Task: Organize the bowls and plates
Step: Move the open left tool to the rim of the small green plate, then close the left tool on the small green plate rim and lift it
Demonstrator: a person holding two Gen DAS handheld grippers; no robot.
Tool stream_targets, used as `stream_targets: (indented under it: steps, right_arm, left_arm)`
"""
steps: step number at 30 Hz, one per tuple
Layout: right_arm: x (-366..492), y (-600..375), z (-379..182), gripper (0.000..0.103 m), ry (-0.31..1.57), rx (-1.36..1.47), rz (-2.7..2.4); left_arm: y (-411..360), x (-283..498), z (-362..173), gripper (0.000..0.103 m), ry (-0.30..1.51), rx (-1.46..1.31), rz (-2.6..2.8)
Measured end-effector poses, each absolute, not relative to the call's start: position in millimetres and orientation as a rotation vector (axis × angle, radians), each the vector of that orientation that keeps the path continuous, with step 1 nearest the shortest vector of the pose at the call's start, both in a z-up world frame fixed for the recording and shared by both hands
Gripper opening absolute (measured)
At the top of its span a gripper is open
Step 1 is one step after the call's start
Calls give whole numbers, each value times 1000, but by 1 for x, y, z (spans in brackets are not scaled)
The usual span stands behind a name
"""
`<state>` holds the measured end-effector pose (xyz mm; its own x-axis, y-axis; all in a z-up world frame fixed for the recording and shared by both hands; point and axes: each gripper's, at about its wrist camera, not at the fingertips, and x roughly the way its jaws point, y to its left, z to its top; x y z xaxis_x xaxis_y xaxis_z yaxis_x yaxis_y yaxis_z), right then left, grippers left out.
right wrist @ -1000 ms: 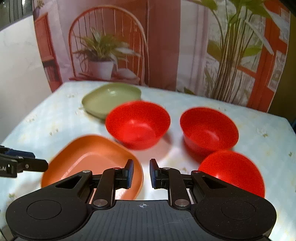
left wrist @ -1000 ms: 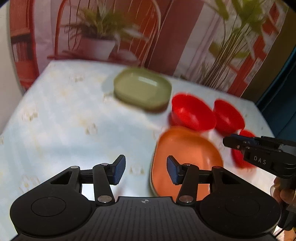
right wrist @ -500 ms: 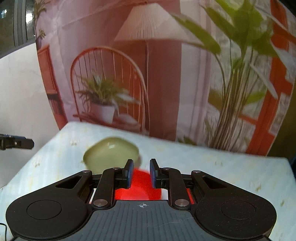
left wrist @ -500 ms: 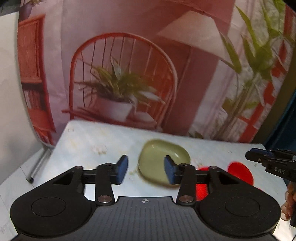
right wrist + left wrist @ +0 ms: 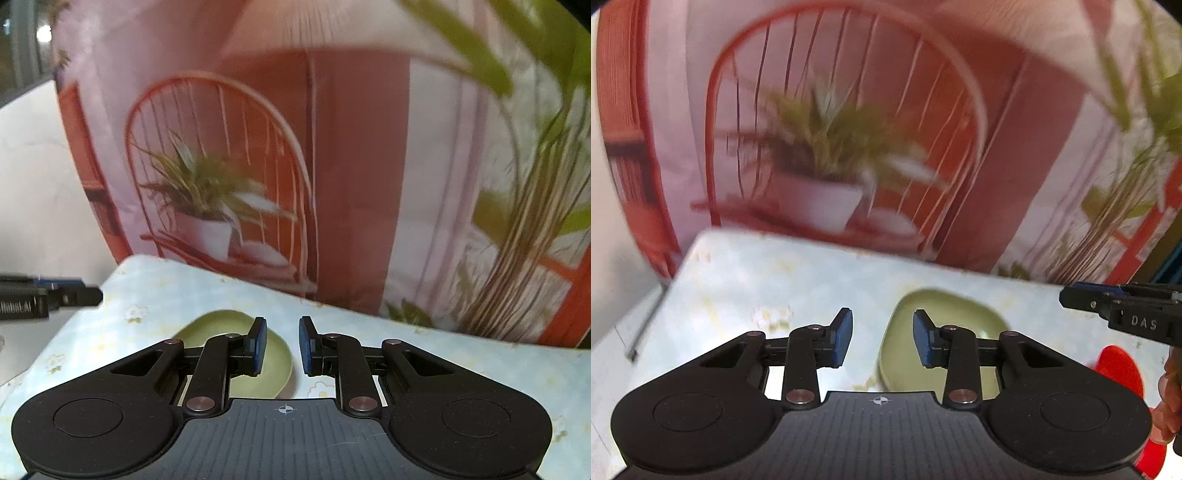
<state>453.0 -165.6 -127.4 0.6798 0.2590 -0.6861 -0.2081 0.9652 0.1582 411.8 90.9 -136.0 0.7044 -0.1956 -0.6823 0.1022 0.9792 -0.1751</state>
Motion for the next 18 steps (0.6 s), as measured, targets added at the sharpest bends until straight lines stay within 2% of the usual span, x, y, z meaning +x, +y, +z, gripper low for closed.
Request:
stream_targets:
  steps: [5,15,16,18]
  right_arm:
    - [481,-156,-166,18,878,91,250]
    - [515,-143,-209,18,1029,66,219]
    - [516,-144,-211,18,1038,73,215]
    - [517,-144,-216,18,1060,83,216]
  left_arm:
    - [100,424,-173,38,841,-163,-181]
    - [102,429,-199,38,874,-203,-218]
    - [100,430,-201,37,877,-201,-222]
    - [96,430,-203,22,884,-190,-229]
